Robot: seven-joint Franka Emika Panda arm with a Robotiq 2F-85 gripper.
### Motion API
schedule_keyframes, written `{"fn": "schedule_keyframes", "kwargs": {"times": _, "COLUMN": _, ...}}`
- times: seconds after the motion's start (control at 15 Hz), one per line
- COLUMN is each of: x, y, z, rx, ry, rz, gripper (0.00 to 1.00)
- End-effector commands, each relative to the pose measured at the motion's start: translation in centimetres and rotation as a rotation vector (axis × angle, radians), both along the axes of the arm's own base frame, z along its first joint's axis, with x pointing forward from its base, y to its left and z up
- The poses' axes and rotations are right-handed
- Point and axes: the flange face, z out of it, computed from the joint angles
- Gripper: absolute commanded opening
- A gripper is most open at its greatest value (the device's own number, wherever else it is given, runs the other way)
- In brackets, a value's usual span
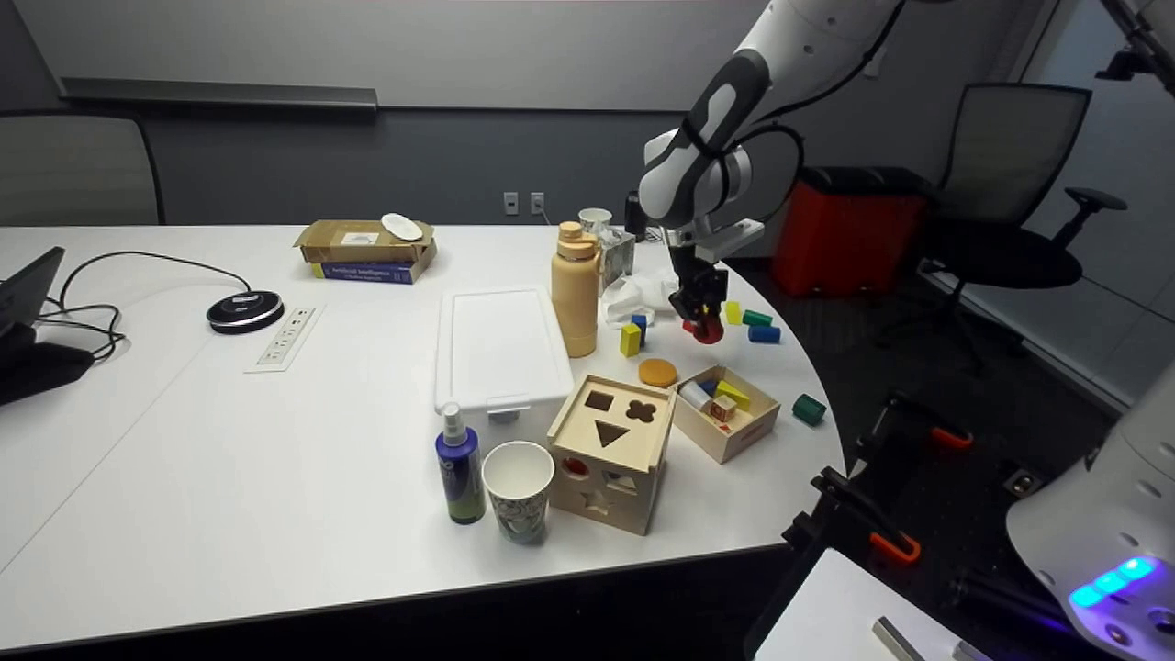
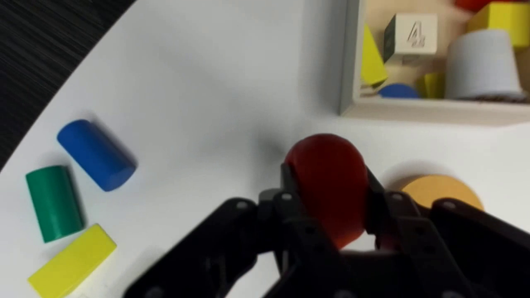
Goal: Put the red plushie inside the small crate
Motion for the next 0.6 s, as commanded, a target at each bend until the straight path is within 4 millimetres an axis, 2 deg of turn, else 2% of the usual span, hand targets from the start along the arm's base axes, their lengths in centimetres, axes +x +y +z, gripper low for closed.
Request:
{"fn": "schedule_keyframes", "kwargs": {"times": 0.0, "x": -5.3, "y": 3.4, "z": 4.6, "rx": -0.004, "ry": 0.1, "rz": 0.047, "gripper": 0.12}}
{"fn": "schedule_keyframes", "kwargs": {"times": 0.13, "x": -8.3, "y": 5.1, "z": 5.8, "rx": -0.005, "ry": 0.166, "rz": 0.083, "gripper": 0.12}}
{"fn": "schedule_keyframes", "kwargs": {"times": 0.27, "x": -10.4, "y": 6.6, "z": 6.1, "rx": -0.008, "ry": 0.218, "rz": 0.117, "gripper": 0.12}}
{"fn": "schedule_keyframes", "kwargs": {"times": 0.53, "x": -13.2, "y": 9.1, "z": 4.7, "rx": -0.019, "ry": 0.253, "rz": 0.205, "gripper": 0.12}}
